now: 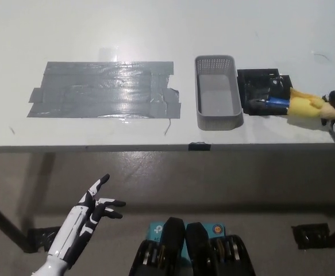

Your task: The robot picks the hammer with right hand and hits the black area on the desk and places it back.

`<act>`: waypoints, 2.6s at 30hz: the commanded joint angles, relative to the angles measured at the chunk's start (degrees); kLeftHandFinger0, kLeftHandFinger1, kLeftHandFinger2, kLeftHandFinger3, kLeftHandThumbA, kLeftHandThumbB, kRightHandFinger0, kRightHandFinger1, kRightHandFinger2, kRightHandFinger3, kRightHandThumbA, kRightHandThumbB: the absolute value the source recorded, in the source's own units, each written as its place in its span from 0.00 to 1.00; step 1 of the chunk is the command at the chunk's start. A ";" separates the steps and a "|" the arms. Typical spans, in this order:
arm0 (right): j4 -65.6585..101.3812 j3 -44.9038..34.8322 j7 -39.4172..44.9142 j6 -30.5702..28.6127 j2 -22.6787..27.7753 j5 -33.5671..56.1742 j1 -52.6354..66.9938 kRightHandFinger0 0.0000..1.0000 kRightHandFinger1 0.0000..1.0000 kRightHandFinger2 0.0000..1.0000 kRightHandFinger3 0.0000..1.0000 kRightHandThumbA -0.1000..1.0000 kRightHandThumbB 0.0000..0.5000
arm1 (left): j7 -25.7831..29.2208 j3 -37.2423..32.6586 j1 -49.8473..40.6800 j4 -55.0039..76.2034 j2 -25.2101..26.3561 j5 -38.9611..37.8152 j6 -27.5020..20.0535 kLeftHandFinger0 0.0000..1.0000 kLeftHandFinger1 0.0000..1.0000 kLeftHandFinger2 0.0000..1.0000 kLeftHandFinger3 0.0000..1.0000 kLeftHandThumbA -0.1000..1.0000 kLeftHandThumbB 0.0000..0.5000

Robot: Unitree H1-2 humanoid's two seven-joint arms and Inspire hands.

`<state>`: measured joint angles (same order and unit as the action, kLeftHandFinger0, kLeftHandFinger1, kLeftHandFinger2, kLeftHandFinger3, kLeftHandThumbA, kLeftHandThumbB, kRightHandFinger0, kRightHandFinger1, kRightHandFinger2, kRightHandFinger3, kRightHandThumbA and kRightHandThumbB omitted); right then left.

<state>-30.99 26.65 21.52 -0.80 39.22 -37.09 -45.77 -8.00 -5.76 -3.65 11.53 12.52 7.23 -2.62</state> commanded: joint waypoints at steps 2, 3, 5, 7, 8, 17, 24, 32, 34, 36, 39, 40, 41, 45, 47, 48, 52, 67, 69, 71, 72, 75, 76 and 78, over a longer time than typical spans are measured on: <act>-3.13 -10.67 -0.14 1.57 0.07 9.75 -6.93 0.07 0.67 0.99 1.00 0.00 0.23 | -0.70 0.45 -0.03 1.29 1.06 -0.53 -1.94 0.66 0.56 0.66 1.00 0.99 0.00; -3.18 -13.11 0.88 3.17 -0.78 11.70 -7.64 0.10 0.68 0.98 1.00 0.00 0.23 | -0.63 0.53 0.00 1.16 1.05 -0.59 -2.00 0.65 0.56 0.66 1.00 0.99 0.00; -3.00 -17.60 1.88 6.73 -2.35 14.87 -8.80 0.16 0.70 0.98 1.00 0.00 0.26 | -0.62 0.65 -0.05 1.33 0.93 -0.79 -1.28 0.65 0.56 0.65 1.00 0.99 0.02; -2.85 -21.36 2.57 9.95 -3.97 17.51 -9.34 0.21 0.69 0.98 1.00 0.00 0.25 | -0.68 0.62 -0.09 1.78 0.91 -0.62 -0.38 0.65 0.55 0.66 1.00 1.00 0.05; -3.23 -22.29 2.57 11.47 -4.72 17.44 -9.67 0.21 0.69 0.98 1.00 0.00 0.25 | -0.61 0.48 -0.31 1.85 0.80 -0.38 -0.34 0.66 0.55 0.66 1.00 1.00 0.05; -17.58 -27.87 0.17 11.91 -10.63 19.78 -11.74 0.16 0.64 0.95 0.99 0.00 0.24 | -0.51 0.59 -0.43 2.19 0.71 -0.60 -0.87 0.65 0.56 0.66 1.00 0.99 0.01; -25.84 -25.09 1.83 13.89 -12.98 19.21 -11.77 0.53 0.70 0.88 1.00 0.30 0.35 | -0.59 0.38 -0.25 2.69 0.99 0.39 -0.36 0.66 0.56 0.66 1.00 1.00 0.02; -28.48 -25.13 5.19 11.55 -13.51 23.29 -11.87 1.00 1.00 1.00 1.00 0.63 0.40 | -0.64 0.51 0.60 2.61 0.82 -0.25 -0.23 0.66 0.55 0.66 1.00 0.97 0.00; -27.35 -26.68 4.65 12.96 -13.54 25.08 -11.64 1.00 1.00 1.00 1.00 0.65 0.43 | -0.67 0.45 0.52 2.86 0.89 -0.02 -0.05 0.66 0.55 0.65 1.00 0.96 0.00; -26.79 -27.41 3.89 11.09 -13.46 26.02 -10.98 1.00 1.00 1.00 1.00 0.68 0.45 | -0.72 0.41 0.24 3.07 0.97 0.08 0.22 0.66 0.55 0.65 1.00 0.97 0.01; -23.42 -27.94 -0.17 8.06 -12.70 25.64 -9.91 1.00 1.00 1.00 1.00 0.90 0.57 | -0.73 0.30 0.20 3.06 0.97 0.20 -0.07 0.66 0.55 0.65 1.00 0.97 0.00; -20.65 -29.08 -2.72 7.27 -12.70 26.01 -9.34 1.00 1.00 1.00 1.00 0.96 0.65 | -0.69 0.33 0.25 2.86 0.95 0.07 -0.25 0.66 0.55 0.65 1.00 0.97 0.00; -18.89 -30.35 -6.05 6.37 -12.71 26.00 -9.50 1.00 1.00 1.00 1.00 0.98 0.71 | -0.56 0.36 0.33 2.77 0.84 0.11 -0.45 0.66 0.55 0.65 1.00 0.97 0.00; -10.15 -35.41 -18.99 1.18 -12.09 24.40 -11.01 1.00 1.00 1.00 1.00 1.00 0.80 | 0.20 0.60 0.53 2.25 0.44 0.63 -1.02 0.73 0.62 0.70 1.00 0.99 0.02; -3.81 -38.59 -22.35 1.94 -12.07 24.49 -11.37 1.00 1.00 1.00 1.00 1.00 0.82 | 0.56 0.54 0.59 2.08 0.26 1.29 -1.24 0.77 0.66 0.73 1.00 1.00 0.02; -2.48 -39.34 -22.68 1.80 -12.18 24.84 -11.42 1.00 1.00 1.00 1.00 1.00 0.82 | 0.64 0.54 0.61 2.00 0.18 1.36 -1.33 0.78 0.67 0.73 1.00 1.00 0.02; 18.93 -44.73 -18.72 6.37 -13.27 29.00 -9.10 1.00 1.00 1.00 1.00 1.00 0.89 | 1.00 0.57 0.97 1.83 -0.16 1.89 -1.35 0.94 0.89 0.94 1.00 1.00 0.02; 70.82 -28.83 -14.22 -6.38 -33.66 28.10 38.71 1.00 1.00 1.00 1.00 1.00 0.77 | 2.20 0.37 0.51 -1.97 -2.69 0.84 -2.28 1.00 1.00 1.00 1.00 1.00 0.36; 66.20 -26.20 -14.24 -10.66 -35.78 28.76 45.42 1.00 1.00 1.00 1.00 1.00 0.81 | 2.26 0.29 -0.28 -2.18 -3.13 0.51 -2.42 1.00 1.00 1.00 1.00 1.00 0.34; 61.26 -24.59 -13.96 -13.98 -36.66 28.46 49.83 1.00 1.00 1.00 1.00 1.00 0.78 | 2.32 0.33 -0.97 -2.41 -3.51 0.28 -2.34 1.00 1.00 1.00 1.00 1.00 0.37; 58.04 -23.98 -14.47 -15.58 -37.71 28.07 52.05 1.00 1.00 1.00 1.00 1.00 0.77 | 2.41 0.37 -1.08 -2.71 -3.55 0.42 -2.81 1.00 1.00 1.00 1.00 1.00 0.38; 52.96 -23.84 -13.90 -16.36 -40.12 31.76 54.42 1.00 1.00 1.00 1.00 1.00 0.81 | 2.31 0.56 -1.46 -3.53 -4.02 -0.34 -3.99 1.00 1.00 1.00 1.00 1.00 0.39; 50.27 -23.99 -13.68 -17.61 -40.56 32.51 54.76 1.00 1.00 1.00 1.00 1.00 0.78 | 2.17 0.58 -1.28 -4.71 -3.99 -0.74 -5.67 1.00 1.00 1.00 1.00 1.00 0.39; 44.91 -24.01 -13.21 -17.95 -39.87 30.87 54.87 1.00 1.00 1.00 1.00 1.00 0.76 | 2.57 0.75 -1.46 -5.44 -4.36 -0.69 -6.83 1.00 1.00 1.00 1.00 1.00 0.38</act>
<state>10.54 -0.57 11.34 0.84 2.14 -11.72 3.93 -7.90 -5.85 -4.11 7.07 9.98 7.54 -2.95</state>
